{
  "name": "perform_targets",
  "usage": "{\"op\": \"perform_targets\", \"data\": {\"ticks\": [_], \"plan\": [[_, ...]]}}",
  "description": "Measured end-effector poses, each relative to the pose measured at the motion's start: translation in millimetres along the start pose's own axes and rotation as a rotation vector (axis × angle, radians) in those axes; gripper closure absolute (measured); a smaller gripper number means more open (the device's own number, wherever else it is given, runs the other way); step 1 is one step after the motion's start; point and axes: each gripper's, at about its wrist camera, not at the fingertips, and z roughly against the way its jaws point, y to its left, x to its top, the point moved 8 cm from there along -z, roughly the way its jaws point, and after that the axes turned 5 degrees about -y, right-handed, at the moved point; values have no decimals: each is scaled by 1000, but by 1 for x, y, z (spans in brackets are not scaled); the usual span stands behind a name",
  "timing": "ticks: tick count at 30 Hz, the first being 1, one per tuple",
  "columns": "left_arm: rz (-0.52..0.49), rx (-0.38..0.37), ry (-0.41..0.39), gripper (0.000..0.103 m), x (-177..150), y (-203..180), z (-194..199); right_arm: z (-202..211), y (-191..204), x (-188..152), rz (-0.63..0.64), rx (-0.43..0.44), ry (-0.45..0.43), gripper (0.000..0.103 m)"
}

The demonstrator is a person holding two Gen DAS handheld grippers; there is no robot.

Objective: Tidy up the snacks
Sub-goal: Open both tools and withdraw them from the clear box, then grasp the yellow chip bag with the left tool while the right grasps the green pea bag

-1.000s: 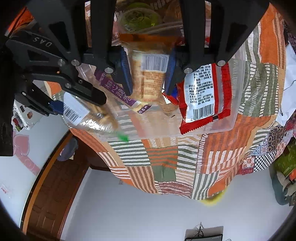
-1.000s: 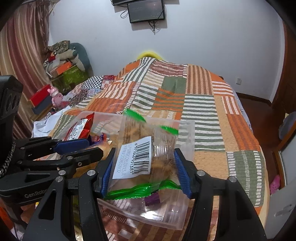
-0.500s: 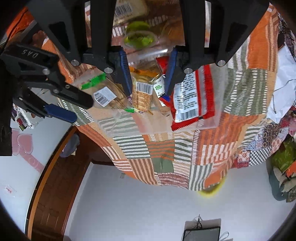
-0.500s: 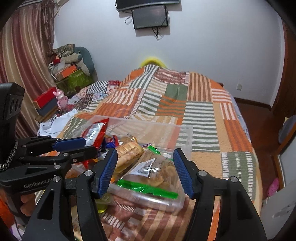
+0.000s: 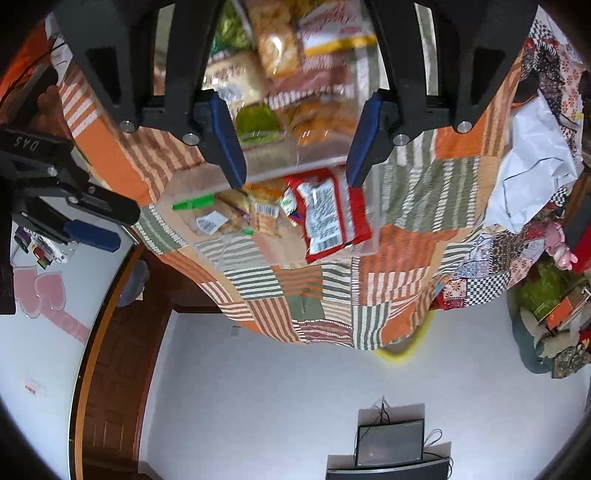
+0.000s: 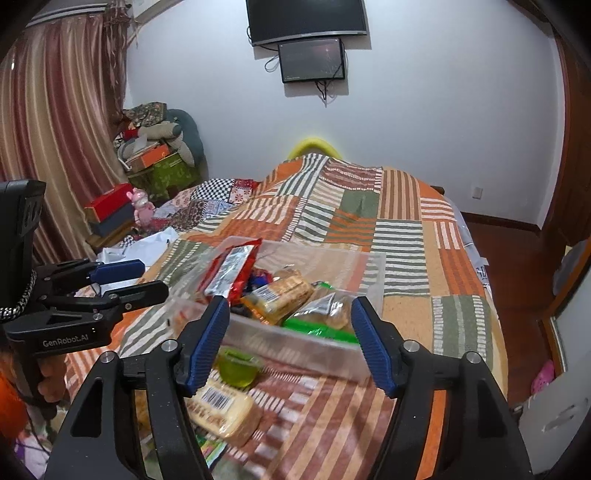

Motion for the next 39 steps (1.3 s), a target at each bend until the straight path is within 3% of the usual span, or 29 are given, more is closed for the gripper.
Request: {"op": "perform_targets", "data": {"ticks": [11,17,29,39], "plan": [[6,28,10,40,-50,25,38,23,33,-30,17,15,-7,33],[24,37,45,39,-82,36,48,18,49,-54,-13,51,36,33],[93,41,119,39,-140,56,38,8,70,-103,-69,96,129,33],[82,15,144,39,-155,49,31,-15,101,-130,-14,145,213,33]]}}
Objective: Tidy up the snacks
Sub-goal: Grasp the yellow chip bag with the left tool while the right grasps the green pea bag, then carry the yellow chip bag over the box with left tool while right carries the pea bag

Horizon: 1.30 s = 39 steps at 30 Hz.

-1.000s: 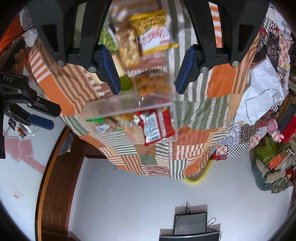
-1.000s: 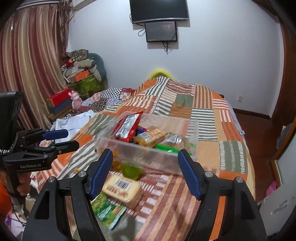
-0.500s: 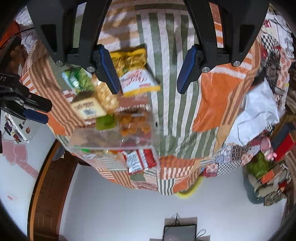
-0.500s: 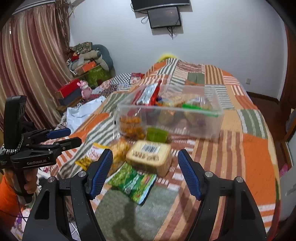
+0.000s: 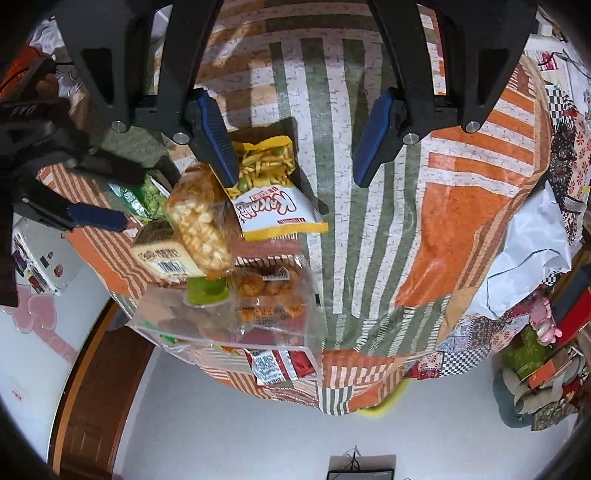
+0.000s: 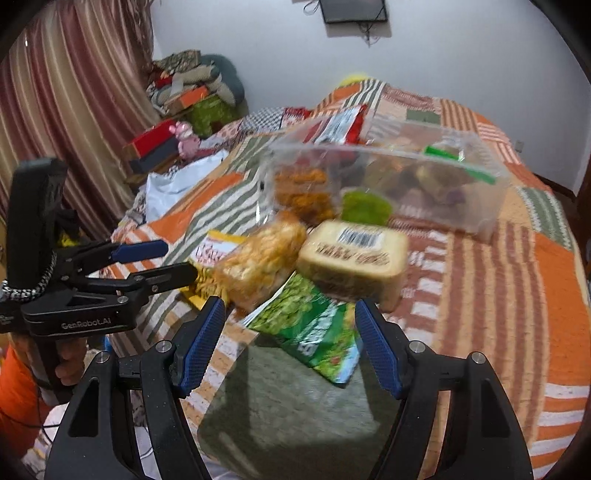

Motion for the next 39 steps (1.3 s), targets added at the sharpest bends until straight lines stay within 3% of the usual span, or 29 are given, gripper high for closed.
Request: {"op": "perform_targets", "data": {"ticks": [7,13,15,22,24,25,26,39], "plan": [[32,-43,19,38,-1,-4,-8,-13,-15,-10,-19,-36,43,34],[26,-53,34,37,0,-14,-18,-2,-28,-7,-40,-36,20,44],[24,-52,43,37,0,-16,-24,1,-30,-5,-31,-41,10,53],[29,-46,43,38,1,-20,-38,1,-28,-5,-23,-43,1,56],[33,-48,31,46,2,-20,-39,3,-29,-4,-15,-53,-9,62],[35,-53,28,56,2,-20,-39,3,-28,-3,-14,-53,-11,63],[34,-45,27,60,3,-19,-40,4,-29,-2,-14,-53,-13,64],[38,-5,-51,71,13,-12,-14,26,-31,10,-30,-43,-73,69]]}}
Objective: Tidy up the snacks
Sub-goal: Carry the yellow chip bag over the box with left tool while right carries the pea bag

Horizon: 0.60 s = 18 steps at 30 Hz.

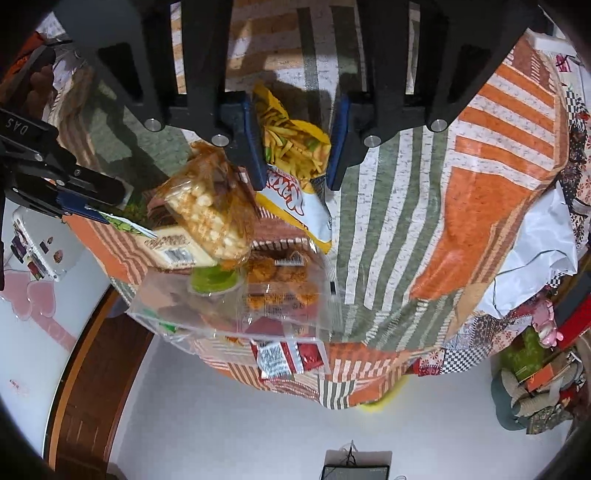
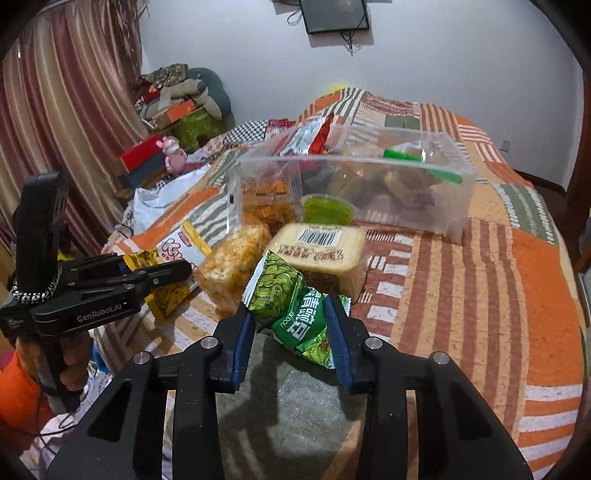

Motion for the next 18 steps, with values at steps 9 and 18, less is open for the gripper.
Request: {"op": "perform_targets", "data": {"ticks": [9,18], "plan": [[9,-2,-64,79,22,-2,19,19,-10,16,-21,-18,-66,69],[-6,-10,-124,79,55,-8,29,30,-28,38,-42,-62,-129,69]]}}
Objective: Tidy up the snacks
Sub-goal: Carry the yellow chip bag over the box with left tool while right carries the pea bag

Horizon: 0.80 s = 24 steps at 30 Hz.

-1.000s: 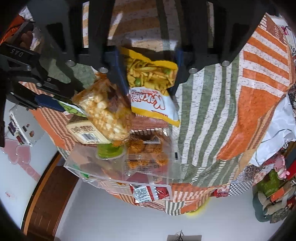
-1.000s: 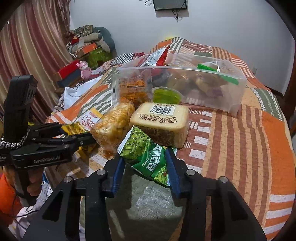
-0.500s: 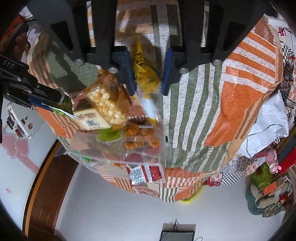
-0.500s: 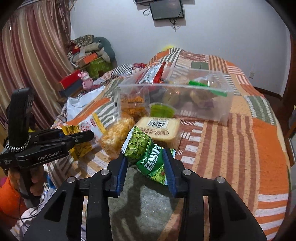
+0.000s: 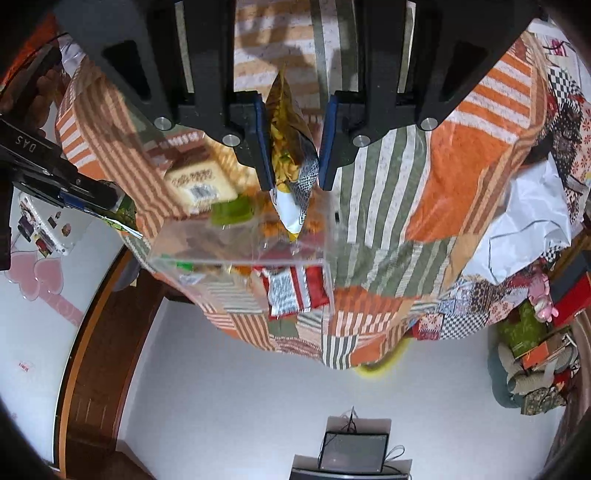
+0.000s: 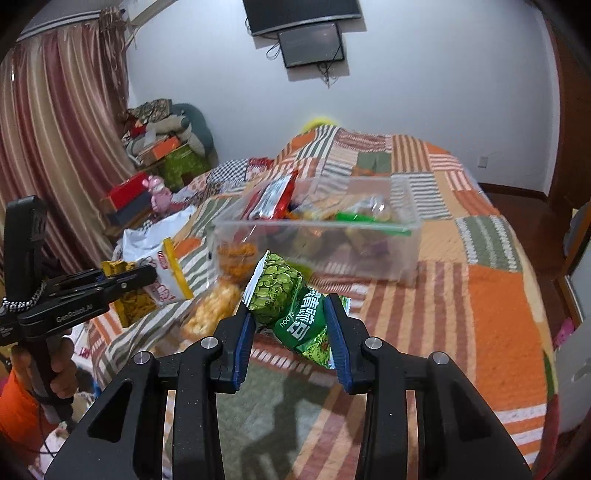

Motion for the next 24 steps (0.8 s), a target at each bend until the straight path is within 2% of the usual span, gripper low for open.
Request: {"op": "perform_targets", "data": {"ticks": [12,24], "plan": [[-54,-24,-68,79,48,-28,-12,7,-22,43,6,-57,-102,69],[-68,-34,-86,79,88,-46,-53,-9,-38,70,15,-80,-137,69]]}}
